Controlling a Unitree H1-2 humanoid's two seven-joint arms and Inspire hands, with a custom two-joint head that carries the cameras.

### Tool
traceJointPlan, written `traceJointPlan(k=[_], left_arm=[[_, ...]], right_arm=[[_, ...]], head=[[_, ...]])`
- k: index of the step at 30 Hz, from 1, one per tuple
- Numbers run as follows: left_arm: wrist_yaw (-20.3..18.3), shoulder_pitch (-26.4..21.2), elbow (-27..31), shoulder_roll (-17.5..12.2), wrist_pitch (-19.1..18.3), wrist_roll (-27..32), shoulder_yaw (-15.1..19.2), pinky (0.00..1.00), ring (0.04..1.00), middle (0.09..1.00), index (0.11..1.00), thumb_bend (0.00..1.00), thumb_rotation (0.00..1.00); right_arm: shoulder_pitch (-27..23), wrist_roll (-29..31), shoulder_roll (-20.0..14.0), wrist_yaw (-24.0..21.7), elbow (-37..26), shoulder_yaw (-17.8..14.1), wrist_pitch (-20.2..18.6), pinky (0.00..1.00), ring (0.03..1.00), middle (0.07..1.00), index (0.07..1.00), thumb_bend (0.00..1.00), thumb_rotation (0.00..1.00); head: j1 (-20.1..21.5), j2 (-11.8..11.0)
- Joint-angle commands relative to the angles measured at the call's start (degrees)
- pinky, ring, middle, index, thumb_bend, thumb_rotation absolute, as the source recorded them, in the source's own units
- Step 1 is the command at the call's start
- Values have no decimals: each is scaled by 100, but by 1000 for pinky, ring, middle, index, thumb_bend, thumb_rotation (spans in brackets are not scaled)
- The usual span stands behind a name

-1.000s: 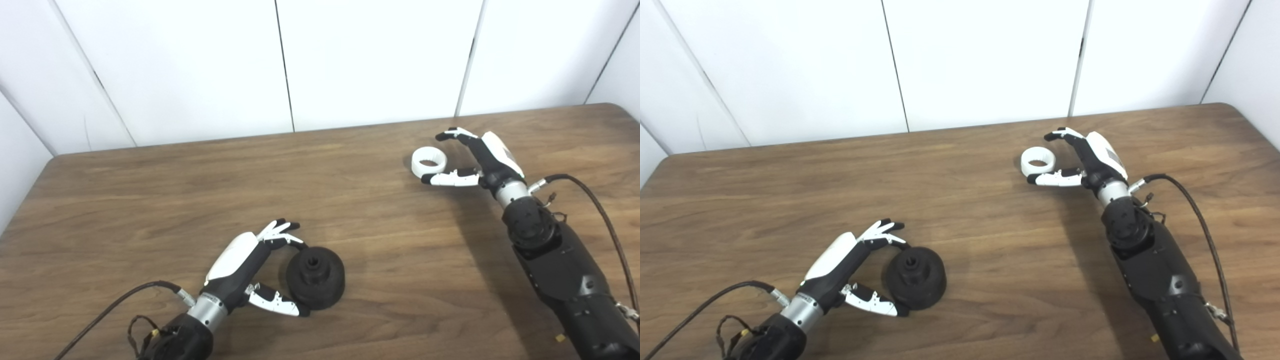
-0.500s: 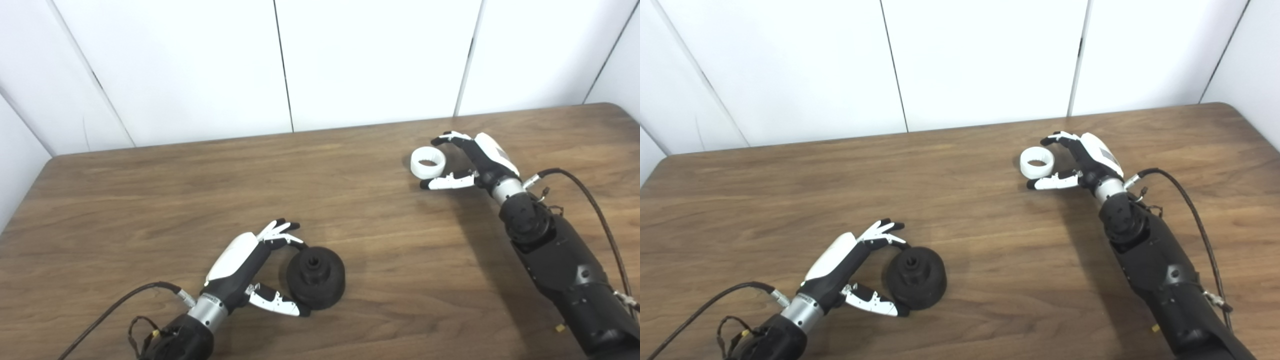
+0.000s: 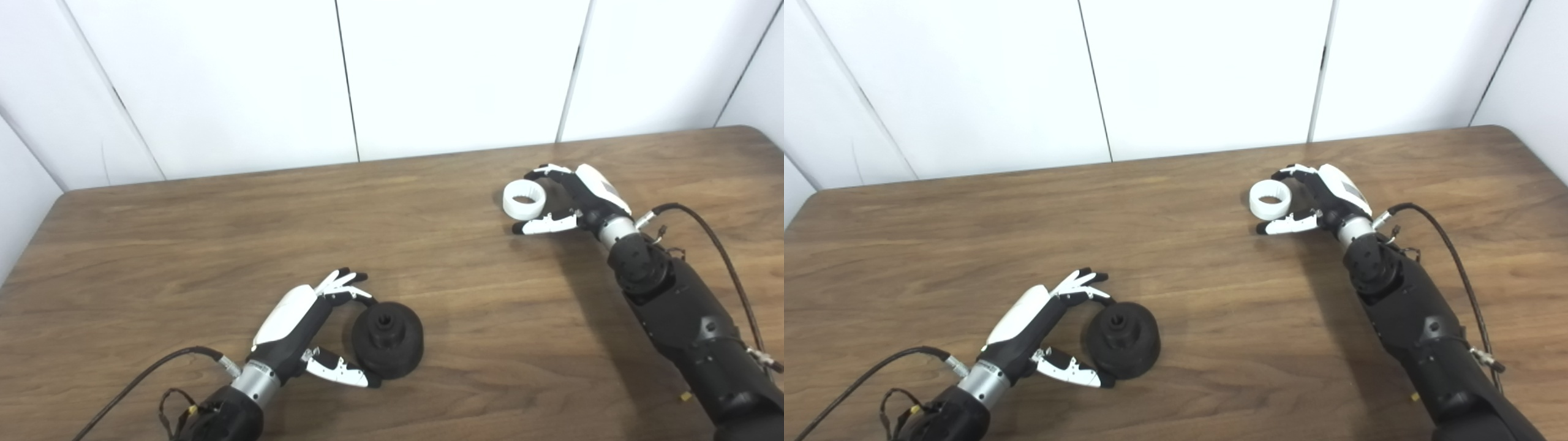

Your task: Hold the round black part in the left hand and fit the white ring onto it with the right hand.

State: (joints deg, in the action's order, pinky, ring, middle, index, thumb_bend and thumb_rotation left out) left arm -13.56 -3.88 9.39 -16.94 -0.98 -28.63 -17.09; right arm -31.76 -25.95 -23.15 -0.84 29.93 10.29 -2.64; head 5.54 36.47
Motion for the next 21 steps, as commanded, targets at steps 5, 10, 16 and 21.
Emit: traceJointPlan(k=[5,10,16,21], left_arm=[[-19,34,8,10,1,-42,-39,924,990,930,645,891,182],[7,52,11,15,13,-53,-44,927,991,930,642,890,184],[7,72,49,36,-10,-62,-52,924,991,930,644,889,189],[-8,79,73,59,-70,-73,-50,924,992,931,644,890,184]], right_arm=[[-419,-40,-115,69,15,-21,204,1000,966,920,782,899,333],[-453,-52,-77,108,101,-17,226,1000,964,916,764,886,337],[-455,-26,-49,115,78,-40,224,1000,971,917,705,847,318],[-442,-10,-46,135,66,-49,291,1000,972,917,658,799,285]], head=[[-19,16],[-27,18],[-40,21],[-38,23]])
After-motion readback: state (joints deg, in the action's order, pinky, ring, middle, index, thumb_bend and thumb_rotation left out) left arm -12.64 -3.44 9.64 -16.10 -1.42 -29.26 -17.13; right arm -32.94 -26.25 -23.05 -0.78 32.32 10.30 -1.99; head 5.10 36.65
